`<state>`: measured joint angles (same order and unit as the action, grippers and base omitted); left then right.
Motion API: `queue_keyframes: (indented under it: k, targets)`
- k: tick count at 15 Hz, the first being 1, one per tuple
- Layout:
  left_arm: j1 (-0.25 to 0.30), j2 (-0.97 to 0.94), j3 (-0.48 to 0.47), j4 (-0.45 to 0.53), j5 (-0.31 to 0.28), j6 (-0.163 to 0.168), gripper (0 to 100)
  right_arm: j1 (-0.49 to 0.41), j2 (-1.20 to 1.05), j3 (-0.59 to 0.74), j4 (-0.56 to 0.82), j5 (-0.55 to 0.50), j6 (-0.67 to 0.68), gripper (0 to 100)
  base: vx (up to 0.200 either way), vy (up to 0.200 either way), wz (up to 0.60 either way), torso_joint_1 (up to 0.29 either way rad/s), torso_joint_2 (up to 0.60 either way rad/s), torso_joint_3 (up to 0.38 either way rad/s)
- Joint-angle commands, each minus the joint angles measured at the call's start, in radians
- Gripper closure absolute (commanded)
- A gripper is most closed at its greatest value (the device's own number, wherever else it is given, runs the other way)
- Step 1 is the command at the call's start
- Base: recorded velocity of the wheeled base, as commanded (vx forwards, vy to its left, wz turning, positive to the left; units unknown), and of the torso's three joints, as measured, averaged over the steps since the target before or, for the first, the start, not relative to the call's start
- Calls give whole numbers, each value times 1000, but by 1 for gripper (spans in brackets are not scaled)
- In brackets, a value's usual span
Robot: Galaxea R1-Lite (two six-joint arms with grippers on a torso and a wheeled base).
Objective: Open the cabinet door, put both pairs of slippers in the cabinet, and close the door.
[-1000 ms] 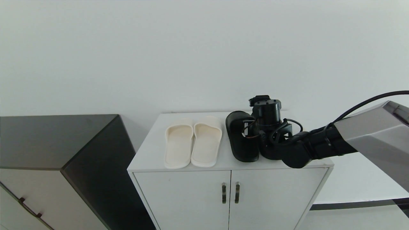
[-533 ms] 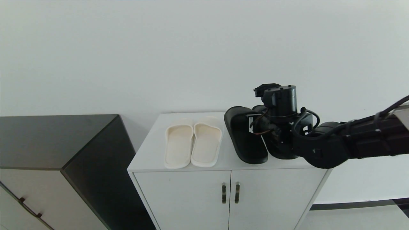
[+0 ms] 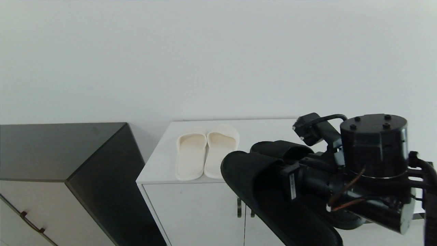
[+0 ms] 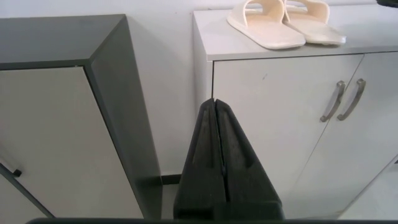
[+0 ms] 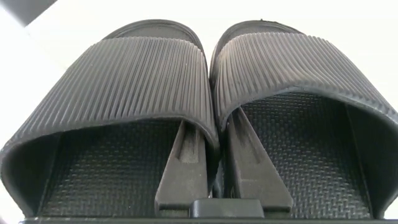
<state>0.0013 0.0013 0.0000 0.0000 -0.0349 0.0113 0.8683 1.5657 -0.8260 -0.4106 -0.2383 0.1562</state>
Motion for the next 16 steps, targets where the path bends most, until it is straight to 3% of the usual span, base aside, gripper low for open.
queue_keyframes:
  k: [1, 5, 14, 16]
  targets:
    - [-1, 0, 0, 0, 1, -2, 100, 20, -101, 45, 13, 43, 0, 100, 0, 0, 0, 0, 0, 0]
    - [0, 0, 0, 0, 0, -2, 100, 17, -110, 77, 26, 96, 2, 100, 0, 0, 0, 0, 0, 0]
    - [0, 0, 0, 0, 1, -2, 100, 15, -118, 102, 19, 108, -1, 100, -200, 0, 0, -1, 2, 7]
    - [0, 0, 0, 0, 0, -1, 100, 14, -115, 108, 23, 102, -7, 100, 0, 0, 0, 0, 0, 0]
